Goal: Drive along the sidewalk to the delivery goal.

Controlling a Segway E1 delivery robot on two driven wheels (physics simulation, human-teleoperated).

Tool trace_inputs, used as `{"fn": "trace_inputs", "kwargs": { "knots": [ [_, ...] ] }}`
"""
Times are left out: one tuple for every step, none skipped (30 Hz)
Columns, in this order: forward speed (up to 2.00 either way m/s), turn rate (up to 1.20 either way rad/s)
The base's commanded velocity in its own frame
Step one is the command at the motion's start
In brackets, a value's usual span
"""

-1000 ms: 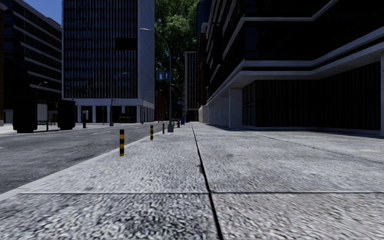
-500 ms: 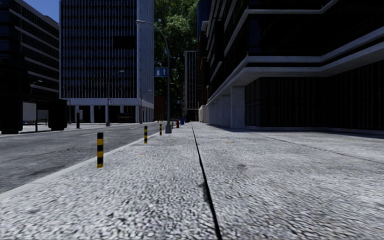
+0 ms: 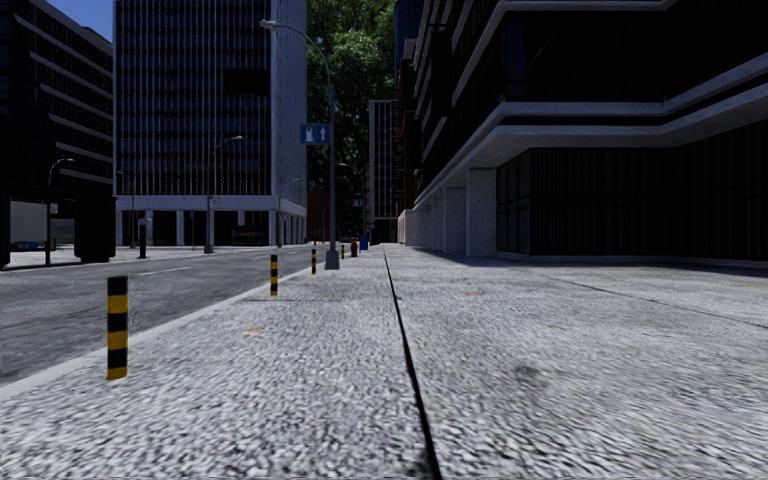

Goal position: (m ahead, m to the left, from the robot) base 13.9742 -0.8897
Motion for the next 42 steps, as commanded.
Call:
{"fn": "trace_inputs", "kwargs": {
  "knots": [
    [2.0,0.0],
    [2.0,0.0],
    [2.0,0.0],
    [2.0,0.0],
    [2.0,0.0],
    [2.0,0.0],
    [2.0,0.0],
    [2.0,0.0],
    [2.0,0.0],
    [2.0,0.0],
    [2.0,0.0],
    [2.0,0.0],
    [2.0,0.0],
    [2.0,0.0],
    [2.0,0.0],
    [2.0,0.0],
    [2.0,0.0],
    [2.0,0.0],
    [2.0,0.0],
    [2.0,0.0],
    [2.0,0.0],
    [2.0,0.0],
    [2.0,0.0],
    [2.0,0.0],
    [2.0,0.0],
    [2.0,0.0],
    [2.0,0.0],
    [2.0,0.0],
    [2.0,0.0],
    [2.0,0.0],
    [2.0,0.0],
    [2.0,0.0],
    [2.0,0.0],
    [2.0,0.0],
    [2.0,0.0],
    [2.0,0.0],
    [2.0,0.0],
    [2.0,0.0],
    [2.0,0.0],
    [2.0,0.0],
    [2.0,0.0],
    [2.0,-0.02]
  ]
}}
